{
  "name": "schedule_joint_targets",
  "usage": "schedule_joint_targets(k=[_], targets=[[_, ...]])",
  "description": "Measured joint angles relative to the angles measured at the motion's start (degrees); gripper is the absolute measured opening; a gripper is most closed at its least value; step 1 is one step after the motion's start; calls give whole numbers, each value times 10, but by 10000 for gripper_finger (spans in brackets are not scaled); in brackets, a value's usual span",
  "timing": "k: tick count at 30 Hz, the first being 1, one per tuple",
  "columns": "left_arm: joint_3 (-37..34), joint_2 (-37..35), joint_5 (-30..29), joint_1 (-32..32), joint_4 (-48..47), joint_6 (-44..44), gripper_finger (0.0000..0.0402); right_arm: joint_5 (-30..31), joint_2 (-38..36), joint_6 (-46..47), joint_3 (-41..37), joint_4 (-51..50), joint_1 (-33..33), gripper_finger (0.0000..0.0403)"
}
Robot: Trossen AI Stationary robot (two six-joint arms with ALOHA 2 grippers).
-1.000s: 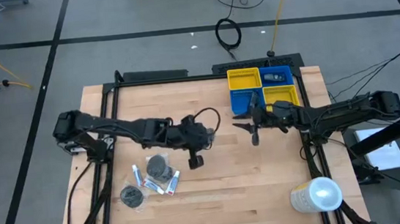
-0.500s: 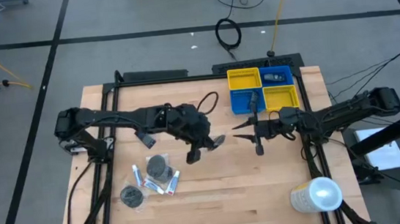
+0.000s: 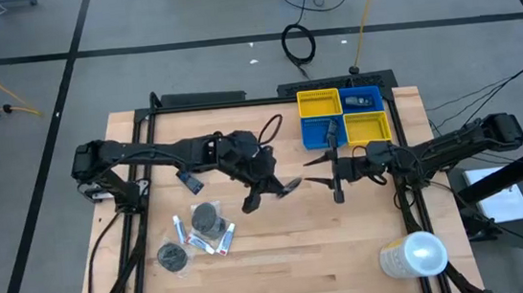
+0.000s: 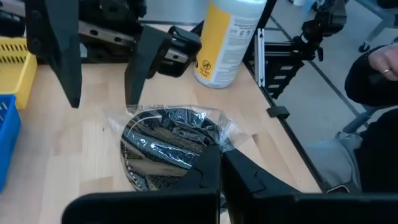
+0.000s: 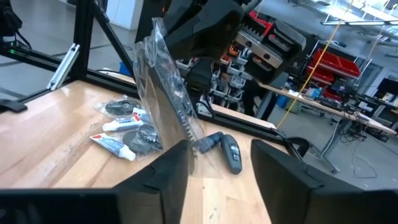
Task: Pick & Place Travel size toiletries
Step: Put the black hairbrush into the bottom yellow basket
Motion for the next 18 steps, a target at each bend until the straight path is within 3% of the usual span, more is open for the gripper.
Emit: schedule_joint_targets(k=[9,14,18], targets=[[0,0,9,1,31,20,0,-2,40,5,15,26,0,191],[0,0,13,5,32,27,0,-18,64,4,35,27,0,168],[0,0,13,11,19,27,0,-32,66,0,39,27,0,126]])
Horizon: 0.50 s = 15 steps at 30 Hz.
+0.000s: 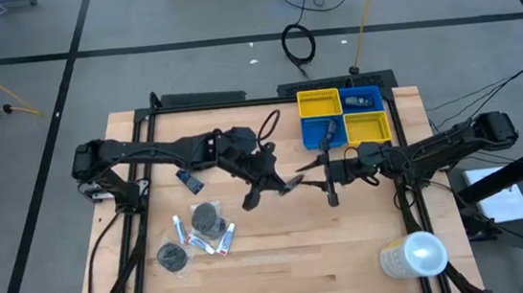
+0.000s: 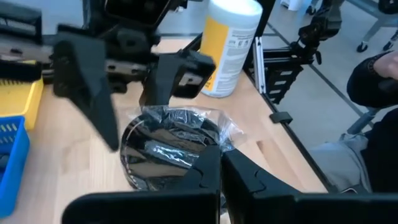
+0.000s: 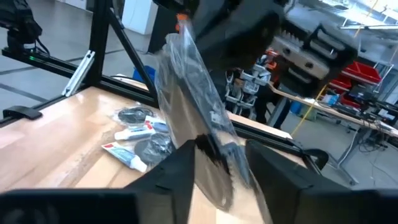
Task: Pick & Place Travel size toiletries
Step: Put the black hairbrush into the bottom yellow basket
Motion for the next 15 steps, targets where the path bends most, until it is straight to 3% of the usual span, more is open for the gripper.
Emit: schedule_joint_targets(k=[7,15], targets=[[0,-1,-15,19,-14,0,5,0,-2,-19,0,-27,0,23],[0,-1,-26,36,-15,-18,24,3,-2,-8,0,-41,0,17]])
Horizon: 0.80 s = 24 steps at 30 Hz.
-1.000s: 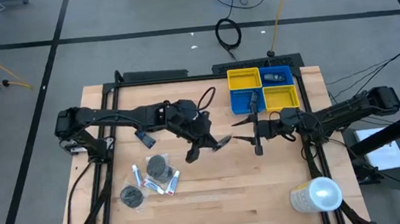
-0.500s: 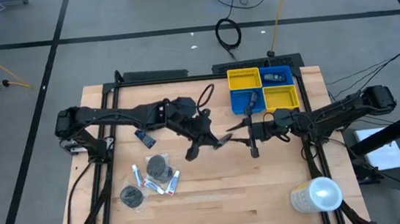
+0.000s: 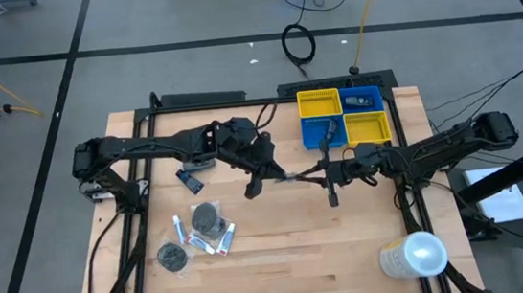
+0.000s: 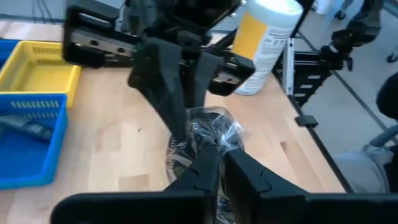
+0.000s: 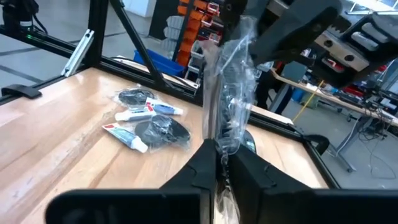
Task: Pick & Place Travel size toiletries
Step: Put the black hairbrush into the bottom yellow basket
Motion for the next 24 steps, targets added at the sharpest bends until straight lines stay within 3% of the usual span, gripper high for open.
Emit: schedule_joint_targets(k=[5,13,24], targets=[[0,0,-48,3,-9,-11,62,26,-4,1,0,-23,0,11],[0,0,-52,23,-28,-39,117,107,-70,6,0,-128,0,9],[0,-16,-51,28,-33,-58,124,224,-210,42,0,-344,-1,3]])
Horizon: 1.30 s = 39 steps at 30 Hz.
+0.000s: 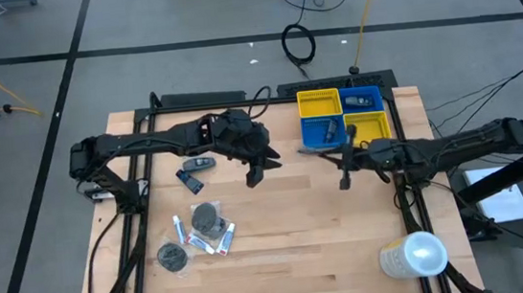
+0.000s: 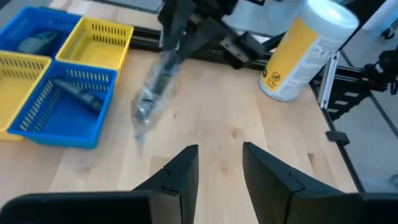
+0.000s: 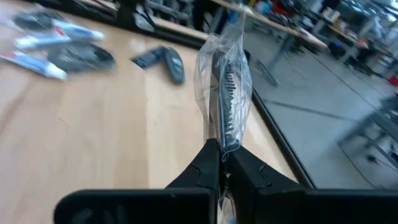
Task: Pick & Place Travel size toiletries
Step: Put the black hairbrush into the bottom yellow basket
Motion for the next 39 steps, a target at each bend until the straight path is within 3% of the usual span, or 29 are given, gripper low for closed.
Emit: schedule_joint_targets(k=[9,24,39], targets=[[0,1,0,-15,-4,3,124,121,-79,32,0,-202,-13,1],[0,1,-25,-21,-3,4,124,137,-80,55,48,-356,-137,1],[0,1,-34,-21,-4,32,124,134,-1,38,56,-376,-236,1]])
